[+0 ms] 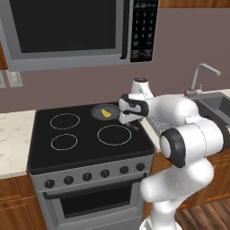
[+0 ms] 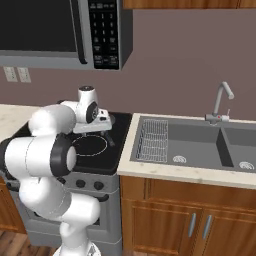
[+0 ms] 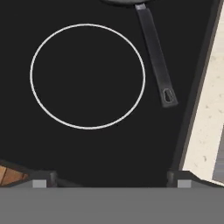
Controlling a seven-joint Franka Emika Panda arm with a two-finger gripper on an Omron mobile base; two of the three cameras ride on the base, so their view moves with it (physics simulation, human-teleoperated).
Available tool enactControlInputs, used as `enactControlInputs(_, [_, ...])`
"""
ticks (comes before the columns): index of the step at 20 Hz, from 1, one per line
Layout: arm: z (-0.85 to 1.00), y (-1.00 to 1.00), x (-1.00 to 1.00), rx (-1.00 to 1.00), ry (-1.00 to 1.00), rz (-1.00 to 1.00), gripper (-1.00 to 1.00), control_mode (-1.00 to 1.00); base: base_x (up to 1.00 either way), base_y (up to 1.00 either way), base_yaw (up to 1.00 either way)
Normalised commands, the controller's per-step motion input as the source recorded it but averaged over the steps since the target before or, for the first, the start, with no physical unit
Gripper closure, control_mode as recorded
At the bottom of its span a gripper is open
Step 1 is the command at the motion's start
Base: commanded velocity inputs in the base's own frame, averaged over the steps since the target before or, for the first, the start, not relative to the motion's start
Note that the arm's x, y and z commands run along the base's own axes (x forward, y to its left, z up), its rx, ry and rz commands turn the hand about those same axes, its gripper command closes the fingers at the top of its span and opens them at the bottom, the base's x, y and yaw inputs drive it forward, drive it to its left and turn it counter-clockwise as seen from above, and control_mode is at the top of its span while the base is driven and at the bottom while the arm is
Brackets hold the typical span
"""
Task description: Put the tomato and lemon wedge in the pan. Then turn on the rear right burner and set the heat to medium.
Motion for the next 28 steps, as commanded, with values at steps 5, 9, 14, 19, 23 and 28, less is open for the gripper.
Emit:
enactControlInputs(5, [0.35,-0.14,-0.92,0.03,-0.07,-0.01,-1.00,-1.00,0.00,0.00,0.00])
enactControlInputs(9, [0.54,-0.01,-0.93,0.05,-0.14,0.00,-1.00,-1.00,0.00,0.00,0.00])
enactControlInputs(14, [0.73,0.00,-0.64,0.07,-0.09,0.00,-1.00,-1.00,0.00,0.00,0.00])
enactControlInputs(19, [0.42,-0.01,-0.40,0.01,0.00,0.00,-1.00,-1.00,0.00,0.00,0.00])
enactControlInputs(23, [0.08,0.00,-0.17,0.00,0.00,-0.05,-1.00,-1.00,0.00,0.00,0.00])
enactControlInputs(28, [0.03,0.00,-0.07,0.00,0.17,-0.11,-1.00,-1.00,0.00,0.00,0.00])
